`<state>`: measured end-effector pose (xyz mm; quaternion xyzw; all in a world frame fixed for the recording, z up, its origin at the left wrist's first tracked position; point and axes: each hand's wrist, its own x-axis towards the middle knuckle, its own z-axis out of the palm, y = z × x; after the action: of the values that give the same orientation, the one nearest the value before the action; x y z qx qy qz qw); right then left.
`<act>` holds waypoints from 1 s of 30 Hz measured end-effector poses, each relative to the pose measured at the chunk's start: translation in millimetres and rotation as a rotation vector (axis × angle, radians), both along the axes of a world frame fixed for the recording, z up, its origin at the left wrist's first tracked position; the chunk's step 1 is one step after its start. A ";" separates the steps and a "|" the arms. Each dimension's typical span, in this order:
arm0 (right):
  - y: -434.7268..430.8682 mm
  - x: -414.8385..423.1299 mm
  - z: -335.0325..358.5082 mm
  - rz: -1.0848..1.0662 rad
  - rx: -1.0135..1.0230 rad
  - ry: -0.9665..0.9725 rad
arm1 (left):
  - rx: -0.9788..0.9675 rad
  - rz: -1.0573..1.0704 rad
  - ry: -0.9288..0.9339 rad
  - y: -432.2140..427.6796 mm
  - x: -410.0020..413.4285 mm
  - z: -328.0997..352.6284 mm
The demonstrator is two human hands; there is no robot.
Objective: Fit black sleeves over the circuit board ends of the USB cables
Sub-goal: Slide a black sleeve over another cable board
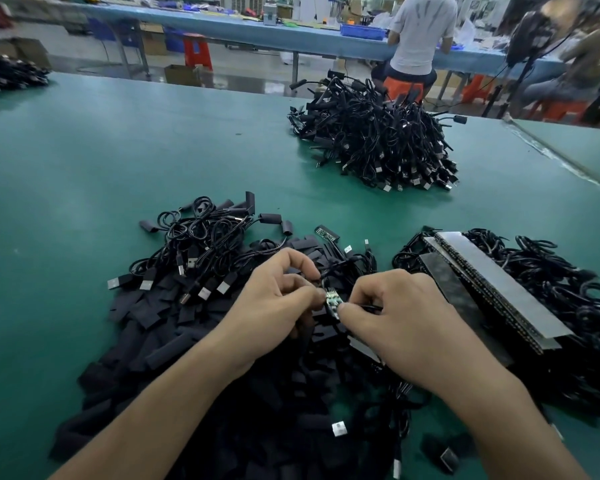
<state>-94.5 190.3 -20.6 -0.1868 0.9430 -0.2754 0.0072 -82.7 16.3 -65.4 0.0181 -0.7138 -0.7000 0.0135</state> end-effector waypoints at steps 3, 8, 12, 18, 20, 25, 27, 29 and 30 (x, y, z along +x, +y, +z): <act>1.2 1.5 3.5 0.031 0.000 -0.016 | -0.060 -0.011 0.073 0.5 -0.3 -1.2; 0.8 4.6 5.2 0.064 0.027 0.046 | -0.032 -0.101 0.083 1.8 1.8 -1.0; 0.4 4.3 4.2 -0.015 0.075 0.042 | -0.055 -0.063 0.088 1.7 1.4 -3.1; -0.4 4.7 -0.9 -0.152 0.149 0.019 | -0.218 -0.031 0.128 7.8 5.0 -5.1; -2.1 5.8 -4.5 -0.149 0.220 -0.012 | -0.421 0.027 0.220 9.0 7.0 -7.4; 9.1 -3.4 2.8 -0.238 0.227 -0.062 | -0.741 0.109 0.385 4.3 7.3 -9.6; 12.4 -6.6 6.6 -0.224 0.060 0.007 | -0.751 0.155 0.310 3.1 6.7 -10.0; 11.2 -5.6 9.9 -0.183 -0.104 0.150 | -0.712 0.191 0.256 4.0 5.7 -7.9; 9.2 -3.6 11.3 -0.160 -0.152 0.207 | -0.614 0.197 0.242 5.4 5.1 -5.5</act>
<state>-98.2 199.5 -9.3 -0.1385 0.9270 -0.3250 -0.1262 -77.6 21.7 -70.9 -0.0009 -0.8793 -0.4448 0.1705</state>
